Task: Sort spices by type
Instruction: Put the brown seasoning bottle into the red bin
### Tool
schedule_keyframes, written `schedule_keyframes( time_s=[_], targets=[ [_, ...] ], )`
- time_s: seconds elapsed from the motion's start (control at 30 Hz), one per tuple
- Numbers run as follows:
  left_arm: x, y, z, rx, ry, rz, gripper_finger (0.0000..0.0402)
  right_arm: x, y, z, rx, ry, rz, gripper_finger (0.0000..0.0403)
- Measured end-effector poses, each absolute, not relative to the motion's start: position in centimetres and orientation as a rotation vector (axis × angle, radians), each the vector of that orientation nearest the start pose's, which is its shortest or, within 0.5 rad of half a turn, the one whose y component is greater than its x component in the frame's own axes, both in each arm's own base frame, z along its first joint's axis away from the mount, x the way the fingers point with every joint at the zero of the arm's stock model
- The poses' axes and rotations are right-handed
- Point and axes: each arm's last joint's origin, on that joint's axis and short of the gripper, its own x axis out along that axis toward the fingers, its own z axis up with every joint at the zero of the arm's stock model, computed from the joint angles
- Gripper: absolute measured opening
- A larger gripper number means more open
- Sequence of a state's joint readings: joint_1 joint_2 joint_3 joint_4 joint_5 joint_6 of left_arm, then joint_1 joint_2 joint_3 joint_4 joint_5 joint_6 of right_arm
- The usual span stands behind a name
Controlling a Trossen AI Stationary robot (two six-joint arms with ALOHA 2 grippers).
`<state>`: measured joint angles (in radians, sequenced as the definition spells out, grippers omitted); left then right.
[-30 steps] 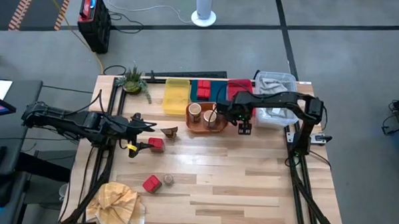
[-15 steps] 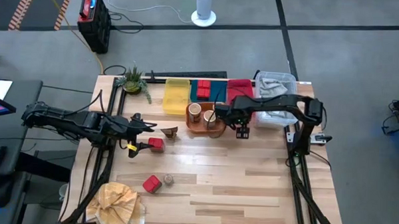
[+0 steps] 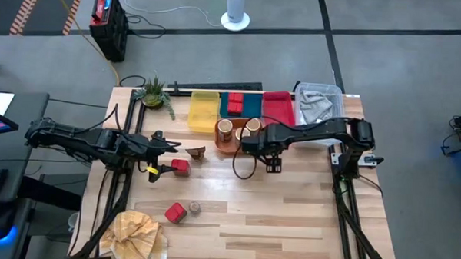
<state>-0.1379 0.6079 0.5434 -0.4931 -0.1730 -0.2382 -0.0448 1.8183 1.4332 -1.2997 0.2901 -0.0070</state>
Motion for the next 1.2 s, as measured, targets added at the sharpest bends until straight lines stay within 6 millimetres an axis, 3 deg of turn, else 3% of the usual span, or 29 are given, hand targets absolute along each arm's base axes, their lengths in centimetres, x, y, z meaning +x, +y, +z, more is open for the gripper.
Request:
schedule_keyframes(
  time_s=[0.4, 0.53, 0.93, 1.07, 1.2],
  targets=[
    [13.3, -1.3, 24.8, -0.14, 0.541, 0.097, 0.0322, 31.7, -7.5, 22.7, -0.042, 1.678, -0.287, 0.0317],
    [13.3, -1.3, 24.7, -0.14, 0.544, 0.097, 0.0322, 31.2, -8.6, 21.3, -0.026, 1.67, -0.278, 0.0317],
    [13.2, -1.3, 24.7, -0.131, 0.553, 0.097, 0.0322, 29.8, -7.8, 18.2, -0.037, 1.684, -0.273, 0.0309],
    [13.2, -1.3, 24.7, -0.132, 0.554, 0.097, 0.0322, 29.7, -7.7, 17.8, -0.036, 1.693, -0.264, 0.0273],
    [13.2, -1.3, 24.6, -0.133, 0.554, 0.098, 0.0322, 29.9, -7.0, 17.8, -0.055, 1.692, -0.246, 0.0211]
  ],
)
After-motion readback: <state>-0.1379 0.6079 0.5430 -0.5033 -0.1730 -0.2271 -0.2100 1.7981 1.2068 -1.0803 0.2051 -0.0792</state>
